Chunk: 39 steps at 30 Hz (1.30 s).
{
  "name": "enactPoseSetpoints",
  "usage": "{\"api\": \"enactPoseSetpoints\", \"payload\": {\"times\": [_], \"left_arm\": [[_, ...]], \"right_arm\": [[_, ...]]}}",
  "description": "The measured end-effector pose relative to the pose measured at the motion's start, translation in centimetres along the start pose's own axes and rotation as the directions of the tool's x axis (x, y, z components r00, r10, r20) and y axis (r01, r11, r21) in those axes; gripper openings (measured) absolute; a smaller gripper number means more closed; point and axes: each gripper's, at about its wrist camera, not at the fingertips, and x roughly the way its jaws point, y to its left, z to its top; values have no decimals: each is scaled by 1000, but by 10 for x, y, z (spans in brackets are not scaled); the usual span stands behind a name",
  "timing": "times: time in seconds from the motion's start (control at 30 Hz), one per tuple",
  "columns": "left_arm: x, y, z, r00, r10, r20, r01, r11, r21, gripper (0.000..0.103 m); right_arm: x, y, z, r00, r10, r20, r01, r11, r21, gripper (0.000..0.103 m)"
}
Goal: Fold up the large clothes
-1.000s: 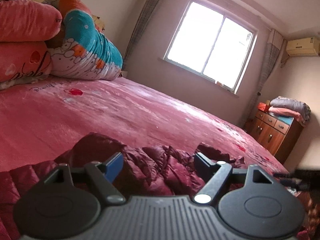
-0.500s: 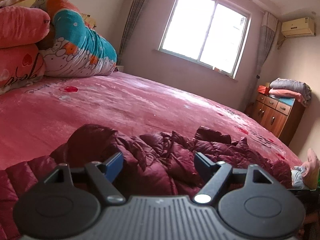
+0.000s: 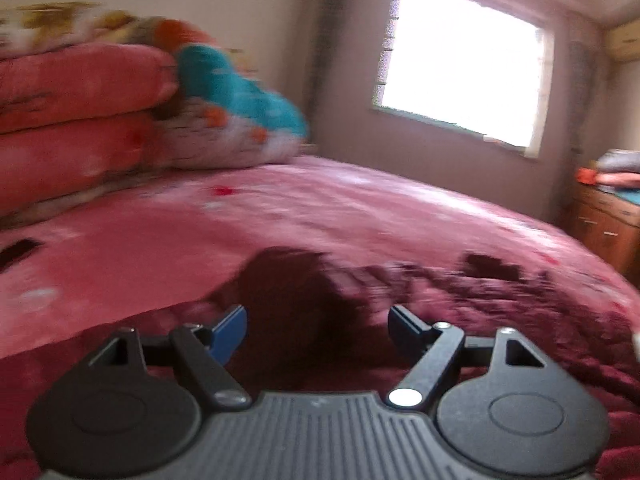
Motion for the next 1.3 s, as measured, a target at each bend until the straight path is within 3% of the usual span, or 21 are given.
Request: {"api": "enactPoseSetpoints", "payload": {"times": [0.13,0.3,0.4,0.47,0.53,0.63,0.73,0.83,0.97,1.07,1.2,1.3], "left_arm": [[-21,24,-4,978,210,-4,-209,974,-88,78],[-50,56,-4,902,433,-9,-429,892,-141,78],[-57,78,-7,870,491,-53,-491,850,-191,78],[-57,95,-10,863,495,-105,-504,826,-253,78],[-56,114,-15,848,503,-169,-529,782,-329,78],[-49,140,-24,850,462,-253,-527,737,-424,78],[-36,154,-32,857,402,-322,-513,718,-470,76],[-23,148,-36,865,368,-340,-495,734,-465,71],[-20,147,-34,878,354,-323,-472,751,-462,41],[-20,147,-30,898,307,-314,-428,771,-472,15],[-30,147,-13,925,262,-274,-370,781,-503,8],[-36,145,17,948,248,-201,-316,810,-494,8]], "right_arm": [[-33,4,-12,1000,30,-4,-30,1000,-2,100],[-54,7,-24,997,64,-40,-65,997,-29,101],[-58,4,-27,994,89,-58,-90,996,-10,101],[-58,1,-26,993,103,-62,-102,995,11,101],[-60,-2,-26,992,112,-64,-111,994,25,101],[-59,-7,-28,991,118,-66,-115,992,49,101],[-57,-11,-30,991,119,-69,-112,990,89,101],[-55,-16,-34,990,119,-71,-109,985,135,101],[-50,-24,-39,992,102,-74,-90,984,152,101],[-51,-29,-40,994,91,-62,-80,983,167,101],[-48,-37,-40,996,86,-38,-77,977,198,101],[-47,-38,-39,997,76,-21,-71,979,190,101]]}}
